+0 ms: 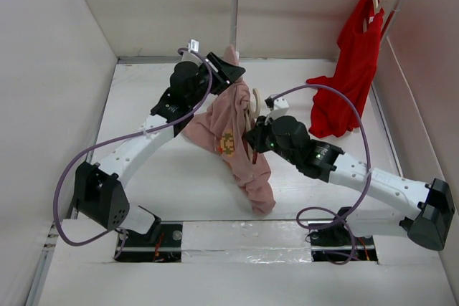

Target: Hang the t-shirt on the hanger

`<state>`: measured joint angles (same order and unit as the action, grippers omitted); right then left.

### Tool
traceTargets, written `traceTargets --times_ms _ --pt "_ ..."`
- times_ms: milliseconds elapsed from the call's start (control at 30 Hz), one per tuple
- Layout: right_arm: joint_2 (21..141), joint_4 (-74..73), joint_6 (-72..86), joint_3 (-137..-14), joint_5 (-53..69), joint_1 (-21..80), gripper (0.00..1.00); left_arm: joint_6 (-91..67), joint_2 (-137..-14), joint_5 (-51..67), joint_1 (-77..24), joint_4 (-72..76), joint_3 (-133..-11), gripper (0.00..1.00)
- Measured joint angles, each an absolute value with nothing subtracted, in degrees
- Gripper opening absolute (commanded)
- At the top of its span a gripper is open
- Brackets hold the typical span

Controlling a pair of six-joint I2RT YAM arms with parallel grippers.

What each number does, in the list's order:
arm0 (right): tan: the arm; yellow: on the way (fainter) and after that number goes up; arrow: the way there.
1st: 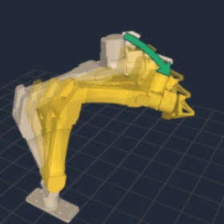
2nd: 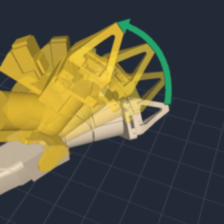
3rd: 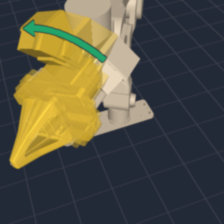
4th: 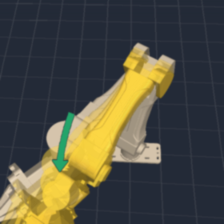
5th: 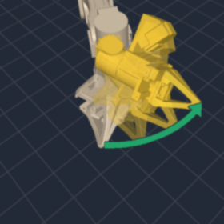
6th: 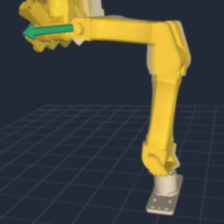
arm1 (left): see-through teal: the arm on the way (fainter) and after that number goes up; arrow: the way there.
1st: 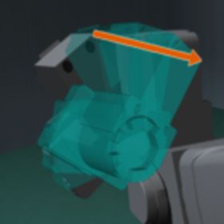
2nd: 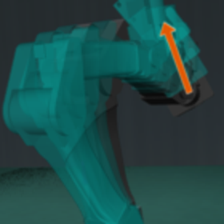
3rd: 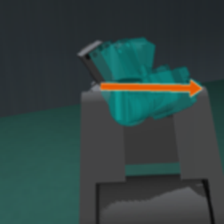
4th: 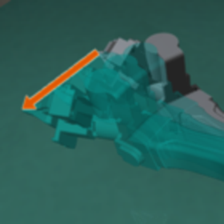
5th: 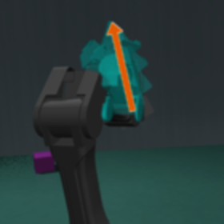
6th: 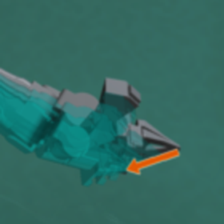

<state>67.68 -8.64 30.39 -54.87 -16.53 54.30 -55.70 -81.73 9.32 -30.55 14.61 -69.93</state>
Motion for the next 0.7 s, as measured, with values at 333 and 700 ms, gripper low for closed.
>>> traceTargets --times_ms 333,700 --pt "66.67 -10.07 29.78 -54.87 -15.40 52.95 0.00 -52.36 -82.15 8.84 -30.55 12.38 -71.40 0.08" --pt "65.14 -10.39 29.80 -54.48 -14.24 52.90 0.00 -50.30 -84.38 8.54 -30.55 12.10 -73.65 0.00"
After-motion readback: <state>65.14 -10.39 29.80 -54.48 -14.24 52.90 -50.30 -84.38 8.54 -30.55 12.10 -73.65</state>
